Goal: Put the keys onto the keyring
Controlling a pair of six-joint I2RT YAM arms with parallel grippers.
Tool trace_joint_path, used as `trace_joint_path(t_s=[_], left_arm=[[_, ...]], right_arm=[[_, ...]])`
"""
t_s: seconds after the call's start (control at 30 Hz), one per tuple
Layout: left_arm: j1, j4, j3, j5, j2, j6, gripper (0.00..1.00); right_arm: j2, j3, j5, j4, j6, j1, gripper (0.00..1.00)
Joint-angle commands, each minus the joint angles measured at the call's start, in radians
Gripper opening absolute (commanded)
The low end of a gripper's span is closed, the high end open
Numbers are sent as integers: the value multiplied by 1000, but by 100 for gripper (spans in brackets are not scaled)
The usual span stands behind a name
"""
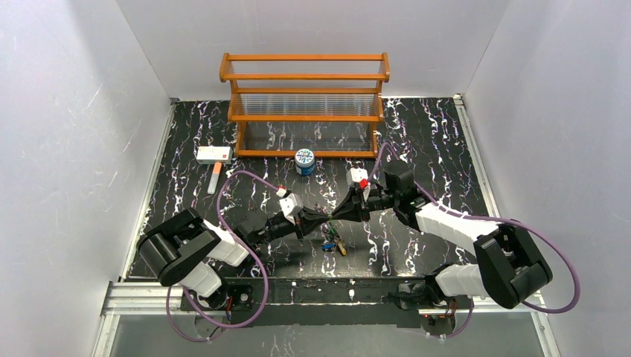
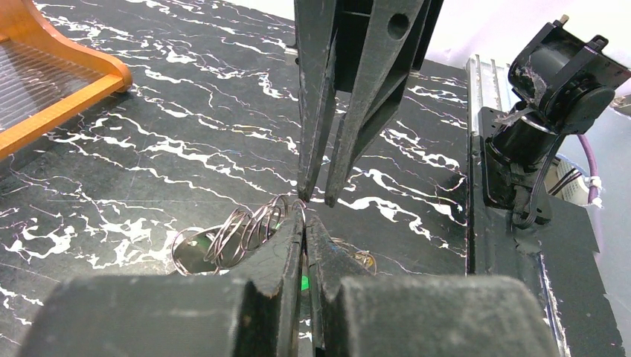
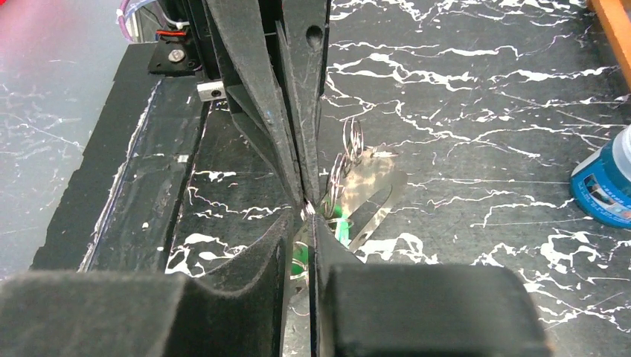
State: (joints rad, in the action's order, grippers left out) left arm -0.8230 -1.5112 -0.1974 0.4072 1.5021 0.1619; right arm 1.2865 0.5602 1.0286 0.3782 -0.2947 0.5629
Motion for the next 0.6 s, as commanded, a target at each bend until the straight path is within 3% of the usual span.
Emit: trace_joint_path(t_s=[0.0,0.57], left_arm=[[1,-205,4,7,0,2,0],[1,-208,-1,6,16,7,0]], right_arm=[[25,2,41,59,5,-3,20],[69,14,19,77,-9,-3,27]])
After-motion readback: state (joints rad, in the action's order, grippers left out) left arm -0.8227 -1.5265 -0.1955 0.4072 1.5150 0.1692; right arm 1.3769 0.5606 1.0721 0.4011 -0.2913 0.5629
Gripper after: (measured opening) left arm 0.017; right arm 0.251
